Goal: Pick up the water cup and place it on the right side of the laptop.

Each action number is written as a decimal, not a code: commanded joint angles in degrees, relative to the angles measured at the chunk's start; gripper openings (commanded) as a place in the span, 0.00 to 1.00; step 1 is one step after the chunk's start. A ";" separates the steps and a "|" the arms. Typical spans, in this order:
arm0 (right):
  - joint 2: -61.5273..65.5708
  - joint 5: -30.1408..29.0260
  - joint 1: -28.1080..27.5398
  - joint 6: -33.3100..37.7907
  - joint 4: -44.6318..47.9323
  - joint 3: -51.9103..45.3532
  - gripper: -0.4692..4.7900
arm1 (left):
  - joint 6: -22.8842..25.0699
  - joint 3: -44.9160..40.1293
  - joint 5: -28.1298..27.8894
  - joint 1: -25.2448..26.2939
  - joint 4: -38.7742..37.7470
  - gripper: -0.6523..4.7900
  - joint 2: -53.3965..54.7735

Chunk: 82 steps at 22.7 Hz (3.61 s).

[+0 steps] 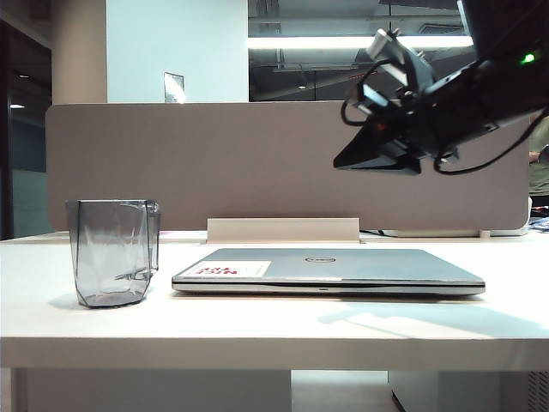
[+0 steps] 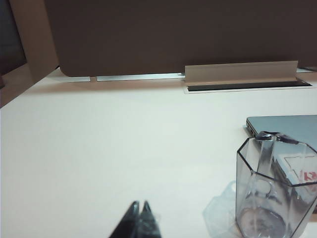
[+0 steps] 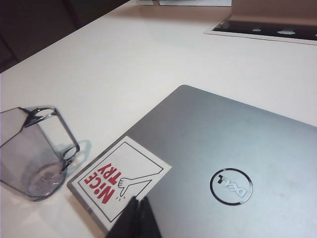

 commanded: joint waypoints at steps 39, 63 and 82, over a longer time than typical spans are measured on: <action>32.50 -8.79 14.08 -1.73 -0.48 29.31 0.45 | 0.00 0.20 0.24 0.13 0.77 0.11 0.07; 40.79 -4.68 16.09 -1.27 1.01 38.53 0.42 | 0.02 0.20 0.22 0.13 0.77 0.11 0.07; 41.70 -0.83 16.94 -1.29 4.31 38.93 0.29 | 0.00 0.20 0.24 0.11 0.77 0.11 0.07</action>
